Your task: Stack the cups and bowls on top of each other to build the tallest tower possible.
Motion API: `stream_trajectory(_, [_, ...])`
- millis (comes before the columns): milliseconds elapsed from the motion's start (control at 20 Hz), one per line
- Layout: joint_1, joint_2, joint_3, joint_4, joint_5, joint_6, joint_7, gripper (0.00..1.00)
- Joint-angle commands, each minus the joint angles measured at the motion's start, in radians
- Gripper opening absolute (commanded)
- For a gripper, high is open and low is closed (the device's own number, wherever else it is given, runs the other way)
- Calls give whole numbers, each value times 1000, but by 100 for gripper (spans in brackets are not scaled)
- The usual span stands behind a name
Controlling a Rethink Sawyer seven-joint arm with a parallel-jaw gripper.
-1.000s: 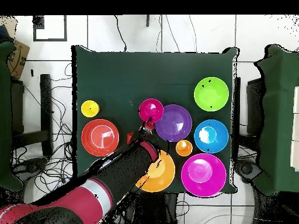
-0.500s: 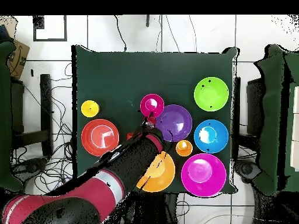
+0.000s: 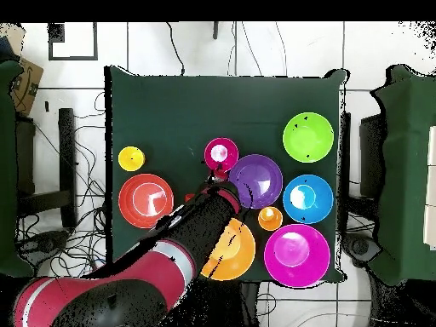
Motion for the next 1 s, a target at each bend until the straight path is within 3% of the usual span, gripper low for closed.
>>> stream_trajectory(50, [-31,-30,203,-51,-81,199,41,0])
stream_trajectory(100, [-30,-31,204,-52,-79,203,43,0])
stream_trajectory(150, [-31,-32,205,-51,-79,205,46,100])
stream_trajectory(800, [-20,-38,185,-42,-59,186,68,100])
stream_trajectory(1000, [11,-33,116,-19,12,169,114,100])
